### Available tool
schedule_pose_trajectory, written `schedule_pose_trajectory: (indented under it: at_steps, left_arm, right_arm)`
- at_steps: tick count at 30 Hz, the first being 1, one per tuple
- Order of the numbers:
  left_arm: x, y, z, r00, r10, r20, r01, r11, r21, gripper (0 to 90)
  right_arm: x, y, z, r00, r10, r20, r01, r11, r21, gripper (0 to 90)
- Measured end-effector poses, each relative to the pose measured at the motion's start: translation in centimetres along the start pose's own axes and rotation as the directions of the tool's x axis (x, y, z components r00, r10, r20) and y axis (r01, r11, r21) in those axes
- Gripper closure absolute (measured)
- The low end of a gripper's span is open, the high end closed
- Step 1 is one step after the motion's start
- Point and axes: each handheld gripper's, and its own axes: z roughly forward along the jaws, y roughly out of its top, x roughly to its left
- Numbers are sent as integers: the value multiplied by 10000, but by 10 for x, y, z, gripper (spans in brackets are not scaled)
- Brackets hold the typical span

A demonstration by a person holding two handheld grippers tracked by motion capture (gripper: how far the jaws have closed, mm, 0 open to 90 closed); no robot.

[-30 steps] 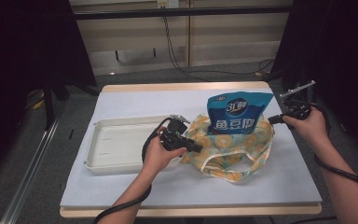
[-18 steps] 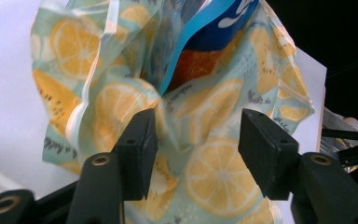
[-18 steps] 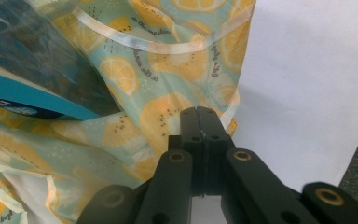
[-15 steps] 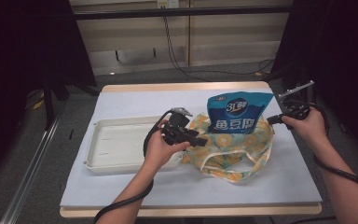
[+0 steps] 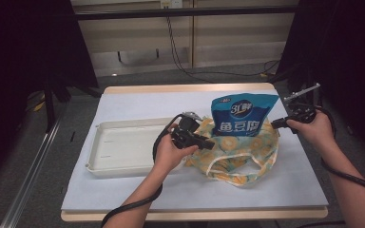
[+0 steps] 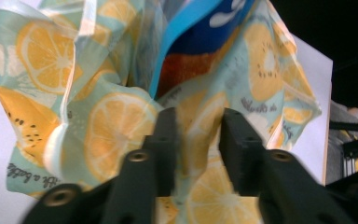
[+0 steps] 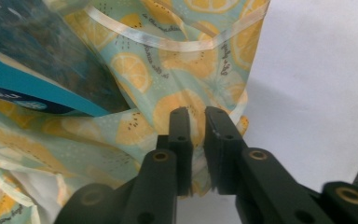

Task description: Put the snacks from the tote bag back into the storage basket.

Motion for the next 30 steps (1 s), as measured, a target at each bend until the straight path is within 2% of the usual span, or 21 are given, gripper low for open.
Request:
schedule_pose_trajectory:
  at_steps: [3, 5, 7, 10, 11, 12, 13, 14, 16, 19, 20, 21, 23, 24, 25, 26, 27, 28, 29, 30]
  left_arm:
    - [0, -3, 1, 10000, -57, 60, 57, 10000, 9, 792]
    - [-1, -4, 1, 10000, -23, -22, 23, 9999, 125, 816]
    - [-2, -7, 1, 10000, 22, 41, -22, 10000, 28, 828]
    - [-2, -11, 2, 9998, 13, 176, -13, 10000, 8, 850]
    - [-3, -12, 2, 10000, -9, 56, 9, 10000, 70, 857]
    - [-2, -14, 2, 9998, -41, 187, 40, 10000, 56, 860]
    - [-2, -16, 3, 9996, -85, 257, 85, 10000, 6, 869]
    - [-3, -16, 3, 9999, -36, 119, 34, 9998, 177, 872]
    - [-3, -19, 4, 9996, -119, 260, 114, 9997, 212, 877]
    - [-2, -24, 6, 9993, -272, 275, 264, 9992, 300, 886]
    - [-2, -25, 7, 9987, -314, 408, 306, 9993, 194, 886]
    - [-3, -26, 7, 9993, -294, 243, 287, 9992, 279, 887]
    - [-3, -28, 10, 9992, -252, 297, 242, 9991, 356, 888]
    - [-3, -29, 9, 9997, -206, 143, 199, 9986, 486, 887]
    - [-3, -30, 11, 9994, -232, 269, 217, 9983, 539, 888]
    - [-4, -31, 11, 9995, -296, 126, 288, 9978, 590, 888]
    - [-3, -33, 12, 9993, -255, 265, 241, 9984, 518, 887]
    - [-4, -33, 11, 9997, -240, 102, 232, 9971, 719, 886]
    - [-2, -34, 12, 9989, -332, 318, 312, 9977, 606, 883]
    - [-3, -34, 11, 9994, -305, 135, 294, 9968, 744, 869]
  right_arm:
    - [0, 0, 2, 10000, -3, -36, 3, 10000, -81, 704]
    - [1, 0, 3, 9999, 51, -144, -52, 9999, -114, 671]
    - [1, 1, 6, 9999, 112, -114, -114, 9998, -154, 596]
    - [2, 1, 9, 9999, -56, -95, 55, 9999, -162, 582]
    - [3, 1, 11, 9999, -15, -151, 13, 9998, -191, 582]
    - [3, 1, 12, 9999, -12, -133, 10, 9999, -149, 582]
    - [4, 1, 14, 9998, 57, -213, -60, 9999, -130, 596]
    - [4, 1, 14, 9998, 41, -206, -42, 10000, -29, 635]
    - [4, 0, 17, 9992, -102, -379, 101, 9999, -16, 699]
    - [5, -1, 19, 9992, -117, -375, 122, 9998, 133, 830]
    - [5, -1, 20, 9989, -60, -463, 67, 9998, 162, 872]
    - [4, -2, 21, 9988, -79, -484, 88, 9998, 184, 897]
    - [3, -3, 22, 9990, -53, -440, 64, 9996, 257, 900]
    - [2, -3, 23, 9991, -70, -416, 85, 9993, 358, 900]
    - [1, -5, 24, 9996, -65, -272, 77, 9990, 442, 900]
    - [1, -5, 24, 9996, -65, -272, 77, 9990, 442, 900]
    - [1, -5, 25, 9995, -31, -324, 42, 9995, 327, 900]
    - [0, -6, 24, 9997, -3, -256, 11, 9995, 326, 900]
    - [0, -7, 24, 9995, -40, -307, 48, 9996, 268, 900]
    - [-1, -8, 23, 9996, 48, -289, -42, 9998, 205, 899]
